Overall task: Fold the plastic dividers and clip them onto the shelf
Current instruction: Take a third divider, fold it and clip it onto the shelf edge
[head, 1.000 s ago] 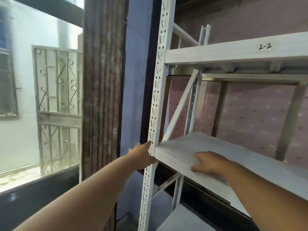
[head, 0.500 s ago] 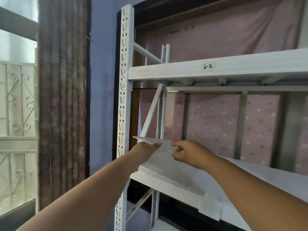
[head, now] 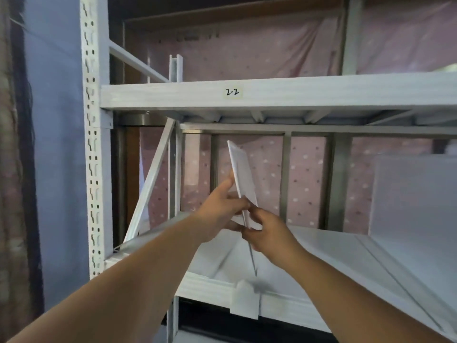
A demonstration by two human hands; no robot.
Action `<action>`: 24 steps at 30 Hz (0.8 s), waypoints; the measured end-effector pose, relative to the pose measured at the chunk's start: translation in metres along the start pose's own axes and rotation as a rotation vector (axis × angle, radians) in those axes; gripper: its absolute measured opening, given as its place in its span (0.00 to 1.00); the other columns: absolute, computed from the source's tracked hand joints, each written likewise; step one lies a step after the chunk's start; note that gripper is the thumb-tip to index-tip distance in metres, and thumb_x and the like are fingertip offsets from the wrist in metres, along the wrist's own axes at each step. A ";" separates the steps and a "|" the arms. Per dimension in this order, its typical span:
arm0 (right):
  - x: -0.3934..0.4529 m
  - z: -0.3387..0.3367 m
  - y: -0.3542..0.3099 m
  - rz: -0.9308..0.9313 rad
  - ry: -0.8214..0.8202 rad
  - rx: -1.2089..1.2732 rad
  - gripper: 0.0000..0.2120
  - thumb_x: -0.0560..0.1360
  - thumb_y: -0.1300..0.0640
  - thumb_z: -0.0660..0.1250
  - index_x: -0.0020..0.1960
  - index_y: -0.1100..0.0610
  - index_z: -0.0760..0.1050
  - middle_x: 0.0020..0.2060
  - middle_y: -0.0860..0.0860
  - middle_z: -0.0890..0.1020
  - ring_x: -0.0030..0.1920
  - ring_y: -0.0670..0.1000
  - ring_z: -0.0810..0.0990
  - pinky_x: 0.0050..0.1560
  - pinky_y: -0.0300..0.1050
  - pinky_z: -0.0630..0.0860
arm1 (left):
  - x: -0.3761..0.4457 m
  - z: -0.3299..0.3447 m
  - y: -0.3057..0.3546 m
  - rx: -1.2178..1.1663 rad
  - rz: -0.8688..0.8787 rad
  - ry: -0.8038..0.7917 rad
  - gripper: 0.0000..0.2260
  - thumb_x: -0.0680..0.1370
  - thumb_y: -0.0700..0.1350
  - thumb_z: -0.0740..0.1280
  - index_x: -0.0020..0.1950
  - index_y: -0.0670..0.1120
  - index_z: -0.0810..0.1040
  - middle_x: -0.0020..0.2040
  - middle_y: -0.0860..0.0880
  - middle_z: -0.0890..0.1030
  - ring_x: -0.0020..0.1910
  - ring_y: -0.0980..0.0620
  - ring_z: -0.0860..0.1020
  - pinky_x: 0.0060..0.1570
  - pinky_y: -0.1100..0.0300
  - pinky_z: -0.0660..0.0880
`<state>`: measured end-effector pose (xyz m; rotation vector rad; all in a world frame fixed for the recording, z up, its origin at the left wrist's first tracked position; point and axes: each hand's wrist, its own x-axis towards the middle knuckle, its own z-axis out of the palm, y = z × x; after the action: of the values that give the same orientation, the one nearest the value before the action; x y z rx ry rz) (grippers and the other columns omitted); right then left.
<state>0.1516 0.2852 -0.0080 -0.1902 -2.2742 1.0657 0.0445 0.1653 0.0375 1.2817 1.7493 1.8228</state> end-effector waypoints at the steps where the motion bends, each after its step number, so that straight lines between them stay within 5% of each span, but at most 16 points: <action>1: -0.001 0.002 0.003 0.012 0.004 0.040 0.33 0.73 0.56 0.71 0.71 0.31 0.65 0.47 0.17 0.75 0.56 0.35 0.77 0.50 0.43 0.79 | 0.002 0.001 0.000 0.029 0.007 -0.017 0.33 0.77 0.34 0.71 0.67 0.72 0.76 0.52 0.47 0.89 0.55 0.42 0.88 0.47 0.34 0.86; 5: -0.002 0.013 0.008 0.033 0.047 0.177 0.31 0.76 0.57 0.70 0.74 0.36 0.67 0.51 0.19 0.76 0.57 0.28 0.74 0.62 0.52 0.78 | 0.005 -0.007 0.006 0.113 0.002 -0.100 0.34 0.77 0.37 0.72 0.53 0.83 0.76 0.50 0.54 0.90 0.51 0.49 0.88 0.46 0.41 0.88; 8: -0.005 0.018 0.007 -0.013 0.058 0.190 0.31 0.77 0.59 0.69 0.74 0.37 0.66 0.48 0.18 0.76 0.61 0.39 0.79 0.61 0.49 0.78 | 0.005 -0.013 0.008 0.124 0.005 -0.149 0.36 0.78 0.38 0.73 0.54 0.85 0.74 0.51 0.56 0.89 0.53 0.50 0.88 0.49 0.43 0.87; 12: -0.008 0.021 0.007 0.008 0.055 0.234 0.31 0.77 0.62 0.68 0.76 0.40 0.66 0.46 0.18 0.76 0.60 0.47 0.81 0.55 0.45 0.76 | 0.000 -0.013 0.002 0.084 0.000 -0.139 0.38 0.79 0.36 0.72 0.78 0.70 0.67 0.50 0.52 0.89 0.57 0.42 0.86 0.52 0.38 0.86; 17: -0.015 0.018 0.011 0.059 0.060 0.237 0.28 0.78 0.62 0.68 0.74 0.44 0.69 0.47 0.21 0.79 0.51 0.43 0.84 0.45 0.40 0.81 | -0.002 -0.005 -0.004 0.082 0.007 -0.132 0.39 0.79 0.37 0.72 0.82 0.67 0.63 0.50 0.54 0.88 0.56 0.45 0.87 0.49 0.41 0.87; 20: -0.017 0.016 0.009 0.073 0.065 0.240 0.25 0.78 0.62 0.67 0.72 0.45 0.72 0.45 0.20 0.78 0.46 0.36 0.83 0.47 0.55 0.84 | 0.001 -0.002 -0.003 0.092 -0.003 -0.127 0.40 0.79 0.37 0.72 0.81 0.69 0.62 0.49 0.56 0.89 0.54 0.47 0.88 0.47 0.44 0.87; 24: -0.019 0.015 0.005 0.097 0.075 0.253 0.23 0.77 0.64 0.66 0.70 0.48 0.75 0.44 0.24 0.81 0.53 0.53 0.80 0.49 0.63 0.81 | 0.002 0.001 -0.003 0.081 -0.005 -0.111 0.39 0.79 0.37 0.73 0.71 0.79 0.64 0.49 0.53 0.89 0.53 0.47 0.88 0.46 0.42 0.87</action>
<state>0.1579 0.2721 -0.0283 -0.2333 -2.0587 1.3618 0.0433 0.1676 0.0357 1.3808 1.7805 1.6598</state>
